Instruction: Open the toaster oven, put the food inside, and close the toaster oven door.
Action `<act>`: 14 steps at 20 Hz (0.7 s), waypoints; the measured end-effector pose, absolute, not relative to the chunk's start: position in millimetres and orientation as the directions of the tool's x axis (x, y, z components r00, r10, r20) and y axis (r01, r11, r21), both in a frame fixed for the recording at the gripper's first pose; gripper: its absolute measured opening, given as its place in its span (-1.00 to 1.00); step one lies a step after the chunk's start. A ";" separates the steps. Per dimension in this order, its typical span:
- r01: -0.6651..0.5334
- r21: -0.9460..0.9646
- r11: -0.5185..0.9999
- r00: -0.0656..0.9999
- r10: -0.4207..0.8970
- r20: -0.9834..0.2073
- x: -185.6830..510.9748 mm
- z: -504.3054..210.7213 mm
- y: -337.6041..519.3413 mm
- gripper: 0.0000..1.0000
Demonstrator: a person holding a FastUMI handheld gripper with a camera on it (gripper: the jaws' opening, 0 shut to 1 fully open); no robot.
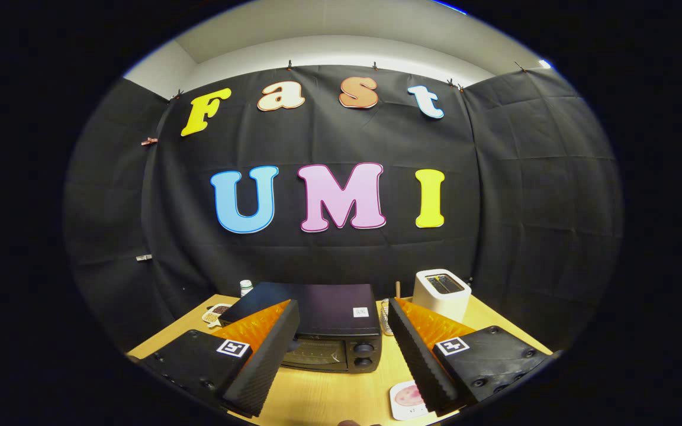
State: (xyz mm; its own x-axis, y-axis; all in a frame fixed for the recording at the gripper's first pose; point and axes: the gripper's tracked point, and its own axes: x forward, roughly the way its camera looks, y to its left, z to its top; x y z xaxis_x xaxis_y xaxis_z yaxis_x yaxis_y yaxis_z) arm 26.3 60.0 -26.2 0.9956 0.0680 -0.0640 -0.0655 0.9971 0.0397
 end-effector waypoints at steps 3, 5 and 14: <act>-0.079 0.035 0.996 0.994 0.081 -0.071 35.4 -30.6 74.6 0.96; -0.083 0.034 0.996 0.993 0.086 -0.080 41.8 -33.5 84.1 0.96; -0.051 0.013 0.999 0.979 0.053 -0.199 90.4 -93.0 125.1 0.96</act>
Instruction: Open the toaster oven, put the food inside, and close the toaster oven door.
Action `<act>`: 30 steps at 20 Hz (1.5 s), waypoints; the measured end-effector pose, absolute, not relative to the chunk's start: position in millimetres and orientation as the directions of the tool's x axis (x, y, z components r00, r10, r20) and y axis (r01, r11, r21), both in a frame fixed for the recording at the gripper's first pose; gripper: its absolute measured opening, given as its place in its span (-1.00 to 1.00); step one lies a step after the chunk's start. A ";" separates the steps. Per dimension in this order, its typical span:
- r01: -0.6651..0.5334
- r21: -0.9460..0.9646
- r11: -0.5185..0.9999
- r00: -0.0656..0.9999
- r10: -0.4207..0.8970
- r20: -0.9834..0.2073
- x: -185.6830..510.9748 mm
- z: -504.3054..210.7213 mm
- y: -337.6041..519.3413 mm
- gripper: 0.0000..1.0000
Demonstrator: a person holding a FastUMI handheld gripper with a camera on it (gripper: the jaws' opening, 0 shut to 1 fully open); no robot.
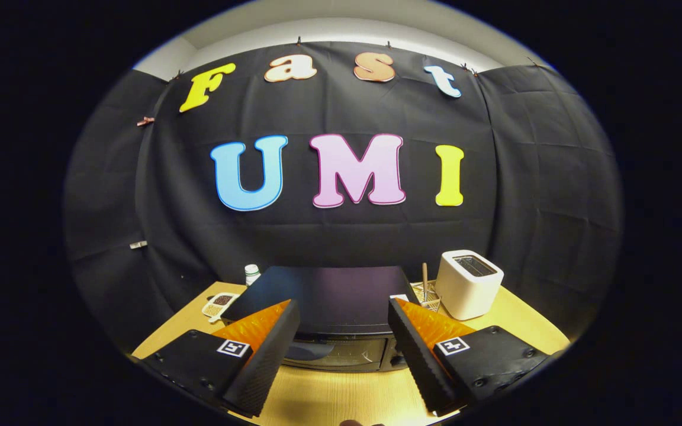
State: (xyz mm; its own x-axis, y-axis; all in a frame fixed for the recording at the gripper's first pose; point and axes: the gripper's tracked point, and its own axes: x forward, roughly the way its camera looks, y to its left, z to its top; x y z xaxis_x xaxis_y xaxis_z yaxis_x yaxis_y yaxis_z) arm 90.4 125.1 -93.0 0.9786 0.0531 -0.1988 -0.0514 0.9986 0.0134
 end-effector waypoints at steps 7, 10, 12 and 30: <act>-0.030 0.006 1.000 0.945 0.030 -0.325 116.2 -157.3 162.1 0.96; -0.052 -0.023 0.998 0.937 0.041 -0.347 122.7 -171.3 180.3 0.96; -0.046 -0.027 0.999 0.929 0.033 -0.368 125.7 -182.6 182.3 0.97; -0.052 -0.015 0.999 0.899 0.040 -0.435 84.2 -205.5 187.6 0.97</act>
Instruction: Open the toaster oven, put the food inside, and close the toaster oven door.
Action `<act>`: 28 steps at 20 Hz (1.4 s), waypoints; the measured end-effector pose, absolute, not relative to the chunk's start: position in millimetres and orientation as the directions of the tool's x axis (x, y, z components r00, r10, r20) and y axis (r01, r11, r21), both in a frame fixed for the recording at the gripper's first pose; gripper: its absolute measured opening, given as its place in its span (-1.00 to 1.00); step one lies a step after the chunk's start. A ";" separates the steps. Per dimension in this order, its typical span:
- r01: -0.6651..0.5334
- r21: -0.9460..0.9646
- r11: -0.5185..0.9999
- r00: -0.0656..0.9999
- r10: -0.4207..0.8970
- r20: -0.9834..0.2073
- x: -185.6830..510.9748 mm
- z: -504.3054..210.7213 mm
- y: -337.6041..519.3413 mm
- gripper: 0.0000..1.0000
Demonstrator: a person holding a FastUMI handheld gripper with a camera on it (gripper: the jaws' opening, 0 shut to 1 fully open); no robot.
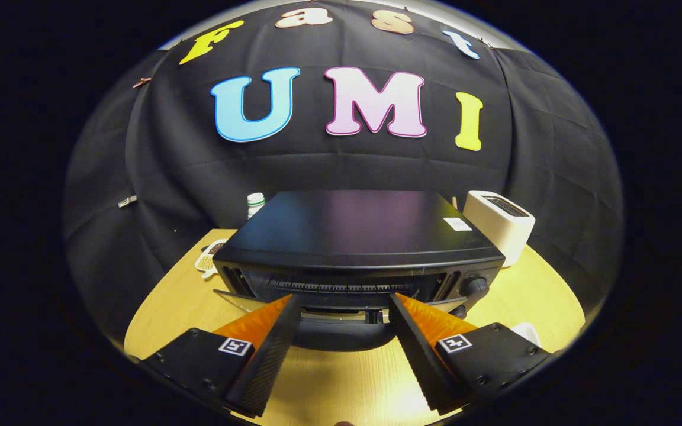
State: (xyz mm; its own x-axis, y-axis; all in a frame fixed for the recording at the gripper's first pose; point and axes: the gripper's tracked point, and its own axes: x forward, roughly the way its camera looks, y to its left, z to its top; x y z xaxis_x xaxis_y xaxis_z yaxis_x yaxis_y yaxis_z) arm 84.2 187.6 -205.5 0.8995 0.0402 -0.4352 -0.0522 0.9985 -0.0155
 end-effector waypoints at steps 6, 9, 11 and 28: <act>-0.076 -0.021 0.997 0.864 0.056 -0.500 38.9 -228.6 186.1 0.96; -0.097 -0.020 0.995 0.822 0.069 -0.566 11.1 -254.9 185.6 0.97; -0.104 0.004 0.995 0.769 0.083 -0.633 -0.8 -278.8 183.3 0.99; -0.181 -0.051 0.982 0.770 0.109 -0.629 -26.7 -251.1 69.3 1.00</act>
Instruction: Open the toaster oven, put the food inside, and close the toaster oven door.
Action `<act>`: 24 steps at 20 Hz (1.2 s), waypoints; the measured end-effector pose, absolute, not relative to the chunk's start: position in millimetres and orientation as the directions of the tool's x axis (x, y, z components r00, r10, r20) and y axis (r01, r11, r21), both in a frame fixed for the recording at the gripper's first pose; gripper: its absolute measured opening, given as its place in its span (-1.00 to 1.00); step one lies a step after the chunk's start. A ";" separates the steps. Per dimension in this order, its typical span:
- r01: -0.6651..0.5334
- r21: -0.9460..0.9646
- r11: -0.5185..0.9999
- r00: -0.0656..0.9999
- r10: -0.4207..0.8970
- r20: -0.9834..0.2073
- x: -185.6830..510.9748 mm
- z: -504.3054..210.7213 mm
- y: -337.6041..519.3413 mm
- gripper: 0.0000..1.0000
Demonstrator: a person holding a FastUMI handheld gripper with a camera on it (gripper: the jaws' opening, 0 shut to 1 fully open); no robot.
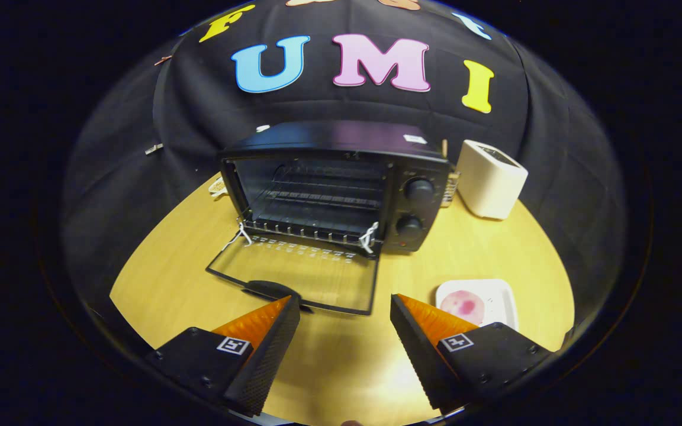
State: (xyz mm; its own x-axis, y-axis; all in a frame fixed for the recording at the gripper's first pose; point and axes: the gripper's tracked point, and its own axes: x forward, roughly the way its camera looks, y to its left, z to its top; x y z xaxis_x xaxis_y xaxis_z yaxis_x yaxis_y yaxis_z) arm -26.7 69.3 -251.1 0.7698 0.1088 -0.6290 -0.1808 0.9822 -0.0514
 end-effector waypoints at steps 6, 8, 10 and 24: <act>-0.088 -0.161 0.983 0.815 -0.022 -0.579 -18.9 -221.5 -35.0 0.98; -0.050 -0.134 0.990 0.812 -0.038 -0.582 -16.9 -217.6 -61.6 0.98; -0.037 -0.082 0.996 0.797 -0.020 -0.604 -14.4 -218.7 -82.8 0.98; -0.030 0.054 0.998 0.553 0.062 -0.831 -17.8 -319.6 -198.6 0.99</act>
